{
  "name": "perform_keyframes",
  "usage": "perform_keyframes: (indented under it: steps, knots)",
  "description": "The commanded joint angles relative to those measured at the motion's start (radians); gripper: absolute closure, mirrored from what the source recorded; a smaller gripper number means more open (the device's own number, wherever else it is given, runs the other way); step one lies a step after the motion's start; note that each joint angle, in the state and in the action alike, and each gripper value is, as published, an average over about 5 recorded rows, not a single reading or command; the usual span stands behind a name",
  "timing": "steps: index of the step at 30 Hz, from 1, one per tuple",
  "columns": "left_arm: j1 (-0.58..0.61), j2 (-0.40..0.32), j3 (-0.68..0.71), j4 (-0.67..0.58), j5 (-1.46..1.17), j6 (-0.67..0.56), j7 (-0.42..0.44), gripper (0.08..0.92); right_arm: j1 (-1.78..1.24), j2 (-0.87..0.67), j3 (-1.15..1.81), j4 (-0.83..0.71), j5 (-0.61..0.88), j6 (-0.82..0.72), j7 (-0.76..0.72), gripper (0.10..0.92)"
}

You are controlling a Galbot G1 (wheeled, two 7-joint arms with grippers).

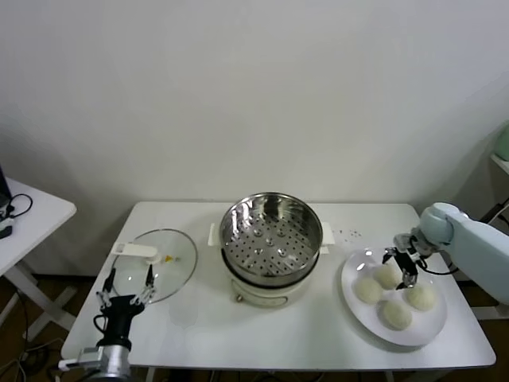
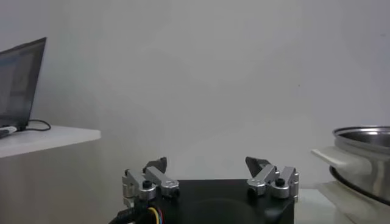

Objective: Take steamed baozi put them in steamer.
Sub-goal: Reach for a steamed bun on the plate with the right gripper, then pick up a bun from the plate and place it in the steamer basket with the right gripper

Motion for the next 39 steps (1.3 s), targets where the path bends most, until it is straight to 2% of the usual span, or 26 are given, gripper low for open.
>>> perform_keyframes:
  steps: [1,12,21,29,34,39]
  knots:
    - [0.001,-0.001,0.002,0.001,0.002,0.001,0.001,0.177,-0.021,0.008,0.042,-0.011,-0.035,0.009,0.000,0.225]
    - [0.001,-0.001,0.003,0.002,0.002,0.002,0.000,0.177,-0.017,0.001,0.055,-0.007,-0.029,0.011,-0.013,0.323]
    - [0.005,-0.001,0.005,0.004,0.006,0.000,0.002,0.177,0.098,-0.020,0.021,0.091,0.032,0.033,-0.016,0.330]
    - [0.012,0.008,0.015,0.000,0.039,0.001,0.020,0.177,0.421,-0.034,-0.215,0.255,0.097,0.107,-0.029,0.326]
    - [0.011,0.012,0.029,-0.002,0.051,0.005,0.025,0.177,0.551,-0.008,-0.267,0.332,0.079,0.177,-0.034,0.329]
    - [0.009,0.038,0.042,0.002,0.051,0.014,0.050,0.177,0.656,0.077,-0.274,0.367,-0.021,0.275,-0.034,0.327]
